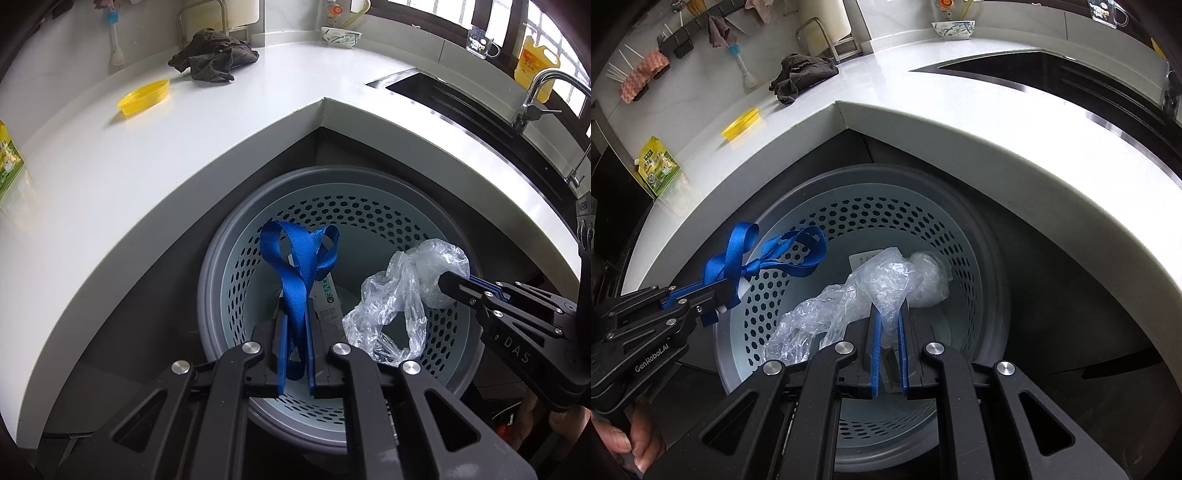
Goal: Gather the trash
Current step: 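Open both tools to drop the strap and bag into the bin, then move both open tools back over the towel and yellow container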
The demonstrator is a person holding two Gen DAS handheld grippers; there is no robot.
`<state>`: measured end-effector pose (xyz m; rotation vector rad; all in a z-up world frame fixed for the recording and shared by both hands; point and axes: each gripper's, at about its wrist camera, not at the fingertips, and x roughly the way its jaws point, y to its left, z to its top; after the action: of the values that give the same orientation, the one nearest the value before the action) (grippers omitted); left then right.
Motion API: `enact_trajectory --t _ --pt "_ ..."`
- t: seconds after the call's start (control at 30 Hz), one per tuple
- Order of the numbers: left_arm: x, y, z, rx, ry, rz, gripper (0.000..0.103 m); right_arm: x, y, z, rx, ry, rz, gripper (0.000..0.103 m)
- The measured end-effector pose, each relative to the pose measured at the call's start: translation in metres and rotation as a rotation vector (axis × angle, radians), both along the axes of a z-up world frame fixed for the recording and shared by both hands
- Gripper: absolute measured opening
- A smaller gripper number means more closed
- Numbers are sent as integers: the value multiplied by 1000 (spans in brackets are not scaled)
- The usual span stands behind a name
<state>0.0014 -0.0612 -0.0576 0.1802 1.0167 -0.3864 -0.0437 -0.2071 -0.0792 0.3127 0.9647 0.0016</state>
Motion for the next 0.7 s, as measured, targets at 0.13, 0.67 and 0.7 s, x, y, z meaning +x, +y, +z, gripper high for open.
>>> enact_trajectory --t 0.13,0.67,0.7 --pt "1 0 -1 2 3 3 9 2 0 0 -1 -1 -2 8" --pt "0 7 2 6 -30 27 54 -3 -6 5 -21 -34 -42 43" --pt "0 7 2 8 -32 28 54 -3 -6 5 -21 -36 -44 46"
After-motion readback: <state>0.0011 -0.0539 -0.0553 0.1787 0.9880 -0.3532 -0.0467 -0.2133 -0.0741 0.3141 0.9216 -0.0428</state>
